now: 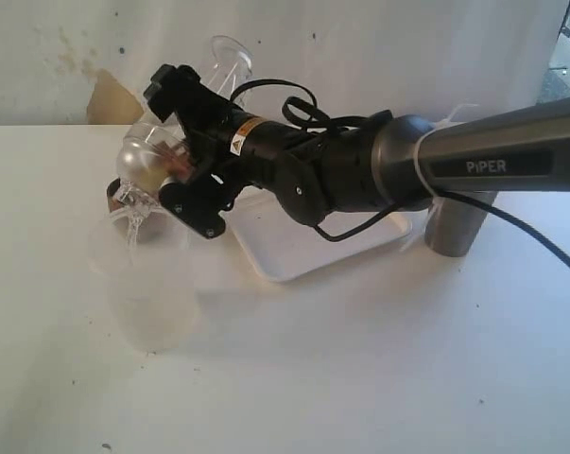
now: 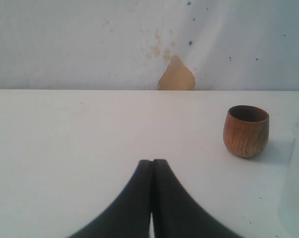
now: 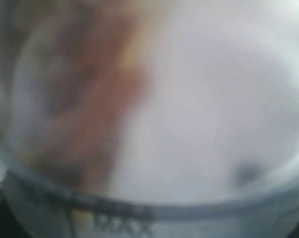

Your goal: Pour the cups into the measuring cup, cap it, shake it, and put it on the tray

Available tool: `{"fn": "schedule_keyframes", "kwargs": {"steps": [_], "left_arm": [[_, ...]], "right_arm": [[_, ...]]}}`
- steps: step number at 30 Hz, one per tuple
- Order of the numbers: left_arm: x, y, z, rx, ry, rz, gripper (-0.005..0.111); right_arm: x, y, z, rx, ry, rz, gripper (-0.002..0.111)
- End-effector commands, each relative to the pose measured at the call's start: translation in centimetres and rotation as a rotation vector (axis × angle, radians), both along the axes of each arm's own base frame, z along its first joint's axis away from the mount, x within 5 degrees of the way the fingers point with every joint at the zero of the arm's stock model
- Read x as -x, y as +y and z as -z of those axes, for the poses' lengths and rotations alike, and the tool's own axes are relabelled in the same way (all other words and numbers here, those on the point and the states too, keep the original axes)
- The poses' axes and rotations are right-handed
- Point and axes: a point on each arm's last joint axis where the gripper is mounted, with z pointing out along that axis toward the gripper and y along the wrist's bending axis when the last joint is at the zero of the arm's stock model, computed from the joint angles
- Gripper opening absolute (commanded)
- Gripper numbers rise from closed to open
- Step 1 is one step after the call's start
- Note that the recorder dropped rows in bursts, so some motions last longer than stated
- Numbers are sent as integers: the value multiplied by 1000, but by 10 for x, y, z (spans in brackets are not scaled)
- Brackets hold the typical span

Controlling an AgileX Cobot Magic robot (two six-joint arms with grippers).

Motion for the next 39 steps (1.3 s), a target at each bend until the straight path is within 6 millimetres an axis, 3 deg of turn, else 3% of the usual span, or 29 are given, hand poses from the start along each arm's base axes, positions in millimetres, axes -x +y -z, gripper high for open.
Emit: {"fn": "schedule_keyframes", "kwargs": {"steps": [1,39], "left_arm": [[0,0,0,2,-12,3,0],[0,0,0,2,-12,3,0]], "right_arm": [[-1,0,-19,-49,-102,2,0],[5,8,-27,32,-278,-116,0]]}}
